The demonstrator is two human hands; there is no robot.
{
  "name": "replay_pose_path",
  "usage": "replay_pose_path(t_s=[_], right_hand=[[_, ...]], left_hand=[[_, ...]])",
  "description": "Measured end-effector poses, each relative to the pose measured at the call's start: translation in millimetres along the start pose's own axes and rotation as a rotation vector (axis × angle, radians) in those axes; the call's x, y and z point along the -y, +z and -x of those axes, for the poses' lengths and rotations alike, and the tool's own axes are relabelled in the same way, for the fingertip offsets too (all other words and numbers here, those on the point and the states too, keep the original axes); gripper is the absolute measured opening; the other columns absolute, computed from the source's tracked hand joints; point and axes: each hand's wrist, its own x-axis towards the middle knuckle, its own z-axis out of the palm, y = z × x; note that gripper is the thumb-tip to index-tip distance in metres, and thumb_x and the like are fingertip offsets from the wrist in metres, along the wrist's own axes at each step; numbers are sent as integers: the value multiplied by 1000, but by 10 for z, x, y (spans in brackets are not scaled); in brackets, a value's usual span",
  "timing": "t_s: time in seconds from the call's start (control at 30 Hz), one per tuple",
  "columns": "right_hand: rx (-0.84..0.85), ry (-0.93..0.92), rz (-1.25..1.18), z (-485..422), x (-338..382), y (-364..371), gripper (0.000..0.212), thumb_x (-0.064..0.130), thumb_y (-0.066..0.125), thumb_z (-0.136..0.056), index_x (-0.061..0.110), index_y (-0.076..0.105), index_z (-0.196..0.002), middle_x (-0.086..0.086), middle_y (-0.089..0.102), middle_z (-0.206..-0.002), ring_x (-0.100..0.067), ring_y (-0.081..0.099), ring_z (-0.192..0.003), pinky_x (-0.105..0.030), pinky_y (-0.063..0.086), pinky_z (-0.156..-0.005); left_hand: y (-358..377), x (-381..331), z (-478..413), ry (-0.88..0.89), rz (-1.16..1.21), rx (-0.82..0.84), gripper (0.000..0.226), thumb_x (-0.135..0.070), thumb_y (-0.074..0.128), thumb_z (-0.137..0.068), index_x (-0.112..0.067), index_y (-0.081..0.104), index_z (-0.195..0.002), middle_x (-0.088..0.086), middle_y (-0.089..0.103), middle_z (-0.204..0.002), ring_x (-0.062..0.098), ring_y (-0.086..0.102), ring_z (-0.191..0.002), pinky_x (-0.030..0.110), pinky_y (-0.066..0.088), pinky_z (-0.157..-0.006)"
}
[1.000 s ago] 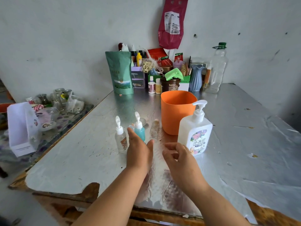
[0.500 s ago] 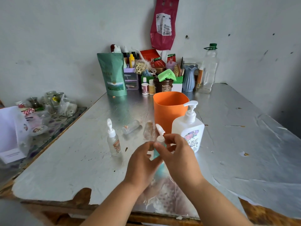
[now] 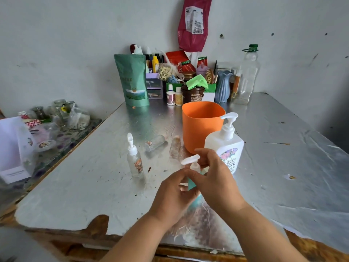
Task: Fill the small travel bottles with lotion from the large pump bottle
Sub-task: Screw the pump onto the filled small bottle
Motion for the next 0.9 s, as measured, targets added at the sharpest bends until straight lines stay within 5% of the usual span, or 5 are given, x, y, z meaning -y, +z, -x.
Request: replay_pose_path(t_s=[0.1,0.27,0.47,0.73,0.9], right_hand=[[48,-22,-13,11,-17,19,53,17,67,-84,32,48,-131,15,57,-111,2,53,-101,-1,40,-76],[42,17,-131,11,-14,-30,45,15,67,-85,32,52,-124,26,58,-103,4,59,-96,-2,45,-75],[-4,57,-226,15,-52,-8,48,18,74,-81,34,51,-120,14,62,-101,-6,63,-97,-18,53,-82],[-23,46,-247,2,-74,29,39,15,73,-81,30,54,-112,15,63,-93,1,63,-88,-15,53,-77],[10,55,-197,10,-62,34,44,21,71,-83,28,52,-122,11,59,-106,-2,59,-101,-15,49,-86]], left_hand=[[-14,1,-1,5,9,1,25,-25,72,-84,-48,62,-89,-23,69,-95,4,65,-98,22,55,-83],[-29,-53,10,16,13,19,25,-26,71,-85,-44,60,-99,-25,68,-99,-1,63,-100,13,52,-81],[-29,-48,23,5,29,16,25,-27,72,-84,-43,62,-101,-23,69,-101,1,64,-101,17,54,-83],[-13,8,14,-15,23,14,25,-32,72,-83,-39,63,-106,-21,69,-104,3,64,-103,24,56,-88],[-15,4,10,15,47,18,23,-29,73,-84,-41,64,-101,-20,69,-102,3,64,-99,20,55,-82]])
